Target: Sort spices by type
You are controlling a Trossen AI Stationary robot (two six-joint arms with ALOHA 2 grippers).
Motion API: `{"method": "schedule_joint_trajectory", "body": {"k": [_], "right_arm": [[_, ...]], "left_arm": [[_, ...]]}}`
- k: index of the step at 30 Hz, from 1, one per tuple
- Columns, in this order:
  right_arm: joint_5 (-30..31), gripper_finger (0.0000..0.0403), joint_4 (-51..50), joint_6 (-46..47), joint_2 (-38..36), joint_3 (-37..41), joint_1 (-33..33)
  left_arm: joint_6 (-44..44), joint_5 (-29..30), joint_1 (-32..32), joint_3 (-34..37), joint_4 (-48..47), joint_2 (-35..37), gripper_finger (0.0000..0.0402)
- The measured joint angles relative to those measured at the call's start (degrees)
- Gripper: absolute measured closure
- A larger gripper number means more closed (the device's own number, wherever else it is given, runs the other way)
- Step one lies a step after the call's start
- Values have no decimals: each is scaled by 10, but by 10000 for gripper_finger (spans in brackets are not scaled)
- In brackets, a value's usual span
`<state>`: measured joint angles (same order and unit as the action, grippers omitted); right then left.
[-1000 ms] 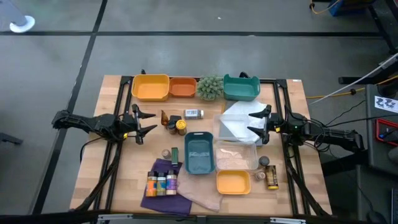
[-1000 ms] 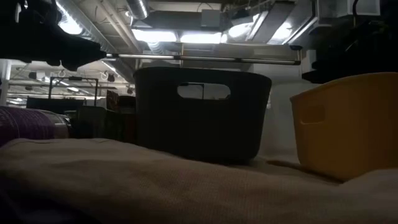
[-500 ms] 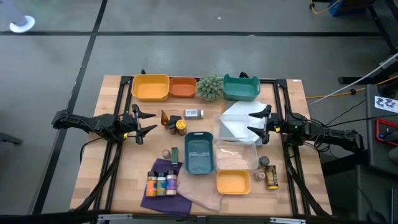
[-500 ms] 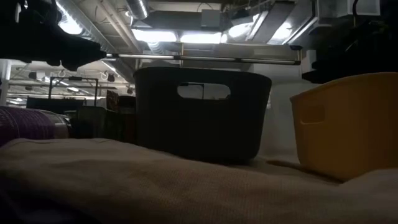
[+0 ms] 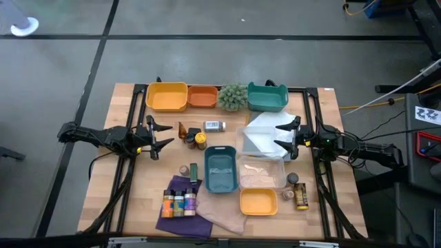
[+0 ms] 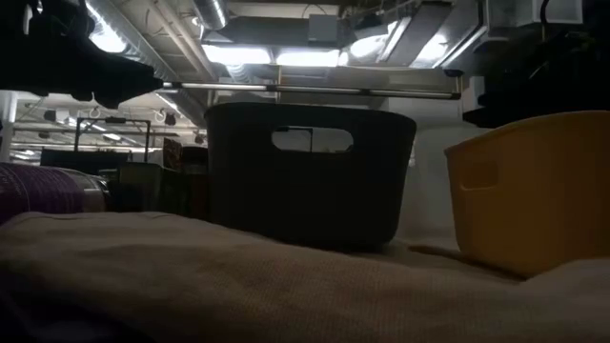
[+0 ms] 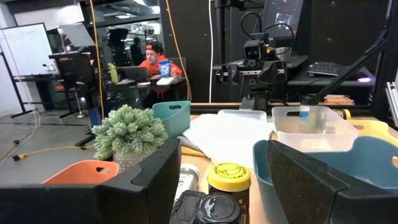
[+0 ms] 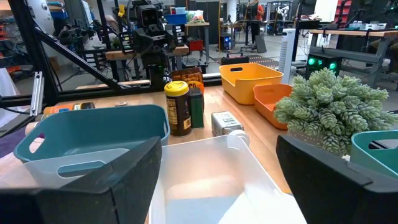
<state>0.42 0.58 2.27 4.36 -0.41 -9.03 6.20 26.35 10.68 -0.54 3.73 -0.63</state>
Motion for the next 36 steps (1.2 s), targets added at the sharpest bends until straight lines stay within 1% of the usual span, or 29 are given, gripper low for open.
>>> {"method": "schedule_joint_trajectory", "body": {"k": [18, 32, 36], "right_arm": [[4, 86, 19, 0, 0, 0, 0], [0, 86, 22, 10, 0, 0, 0], [0, 86, 23, 10, 0, 0, 0]], "left_arm": [[-4, 0, 0, 0, 0, 0, 180], [-77, 0, 0, 0, 0, 0, 180], [-147, 11, 0, 0, 24, 0, 180]]}}
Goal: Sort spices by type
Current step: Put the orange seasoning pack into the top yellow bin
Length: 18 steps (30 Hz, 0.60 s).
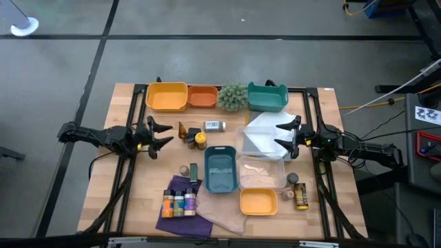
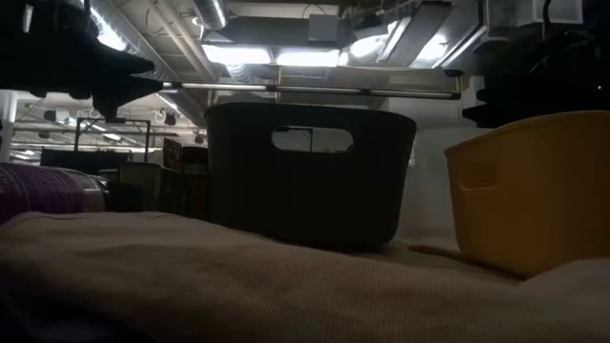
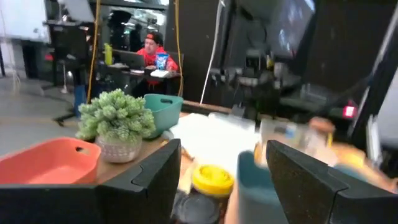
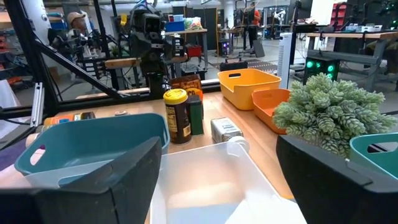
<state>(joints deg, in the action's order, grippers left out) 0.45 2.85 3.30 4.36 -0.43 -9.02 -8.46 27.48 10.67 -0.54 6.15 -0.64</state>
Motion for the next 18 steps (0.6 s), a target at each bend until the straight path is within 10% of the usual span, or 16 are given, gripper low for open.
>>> {"method": "schedule_joint_trajectory", "body": {"k": [18], "right_arm": [[5, 86, 6, 31, 0, 0, 0]], "left_arm": [[-98, 125, 0, -57, 77, -44, 180]]}}
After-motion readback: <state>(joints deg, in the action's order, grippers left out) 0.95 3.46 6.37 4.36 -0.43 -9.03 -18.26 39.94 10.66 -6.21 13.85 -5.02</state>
